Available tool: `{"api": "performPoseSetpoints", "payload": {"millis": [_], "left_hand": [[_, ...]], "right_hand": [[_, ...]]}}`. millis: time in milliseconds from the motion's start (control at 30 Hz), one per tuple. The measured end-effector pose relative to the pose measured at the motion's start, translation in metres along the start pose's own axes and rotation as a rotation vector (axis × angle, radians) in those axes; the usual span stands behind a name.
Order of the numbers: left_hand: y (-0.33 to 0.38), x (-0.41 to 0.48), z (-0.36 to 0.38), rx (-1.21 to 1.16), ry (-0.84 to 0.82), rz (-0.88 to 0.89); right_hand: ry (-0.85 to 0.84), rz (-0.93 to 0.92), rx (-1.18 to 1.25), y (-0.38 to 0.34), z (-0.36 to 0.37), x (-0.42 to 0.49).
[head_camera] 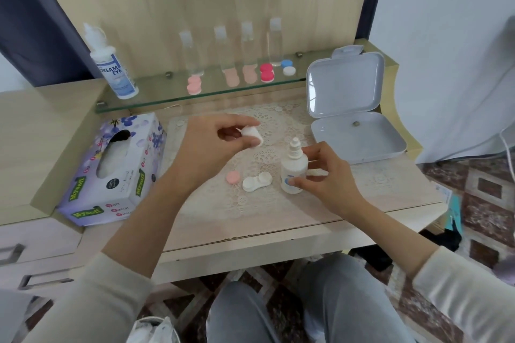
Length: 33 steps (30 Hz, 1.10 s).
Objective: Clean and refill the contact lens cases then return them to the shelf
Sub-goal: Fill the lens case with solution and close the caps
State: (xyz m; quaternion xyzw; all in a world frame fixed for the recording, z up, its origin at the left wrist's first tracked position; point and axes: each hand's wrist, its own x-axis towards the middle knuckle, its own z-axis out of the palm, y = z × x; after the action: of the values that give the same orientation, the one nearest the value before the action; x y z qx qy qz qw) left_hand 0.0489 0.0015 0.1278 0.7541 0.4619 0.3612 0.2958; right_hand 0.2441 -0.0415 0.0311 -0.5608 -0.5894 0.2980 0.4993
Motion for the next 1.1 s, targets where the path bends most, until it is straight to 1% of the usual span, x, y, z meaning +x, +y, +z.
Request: {"api": "performPoseSetpoints", "payload": {"millis": [133,300,500,633,667,700,800,867,933,1033,1100], "left_hand": [[0.026,0.015,0.022,0.032,-0.124,0.155],[0.017,0.022,0.043,0.075,-0.179,0.19],[0.01,0.022,0.05,0.095,-0.229,0.175],[0.011,0.021,0.044,-0.009,-0.384,0.093],[0.011,0.021,0.044,-0.007,-0.392,0.09],[0.011,0.022,0.045,0.012,-0.363,0.092],[0.01,0.023,0.051,0.064,-0.205,0.102],[0.011,0.024,0.053,0.055,-0.185,0.116],[0.012,0.025,0.05,0.058,-0.247,0.118],[0.014,0.027,0.042,0.078,-0.423,0.116],[0.013,0.027,0.04,0.046,-0.445,0.129]], "right_hand": [[0.001,0.001,0.003,0.0,0.0,-0.001],[-0.002,-0.003,-0.008,0.0,-0.001,-0.001],[-0.012,0.003,-0.01,-0.001,-0.001,-0.001],[-0.011,0.013,-0.011,-0.001,-0.001,0.0],[-0.011,0.013,-0.013,-0.001,-0.001,0.0],[-0.012,0.012,-0.015,-0.001,-0.001,0.0],[-0.014,0.008,-0.016,-0.001,-0.001,0.0],[-0.02,0.016,-0.009,-0.001,-0.001,0.0],[-0.022,0.02,-0.004,0.0,-0.001,0.0],[-0.02,0.021,-0.009,0.0,-0.001,0.0],[-0.021,0.023,-0.015,0.001,-0.001,0.0]]}}
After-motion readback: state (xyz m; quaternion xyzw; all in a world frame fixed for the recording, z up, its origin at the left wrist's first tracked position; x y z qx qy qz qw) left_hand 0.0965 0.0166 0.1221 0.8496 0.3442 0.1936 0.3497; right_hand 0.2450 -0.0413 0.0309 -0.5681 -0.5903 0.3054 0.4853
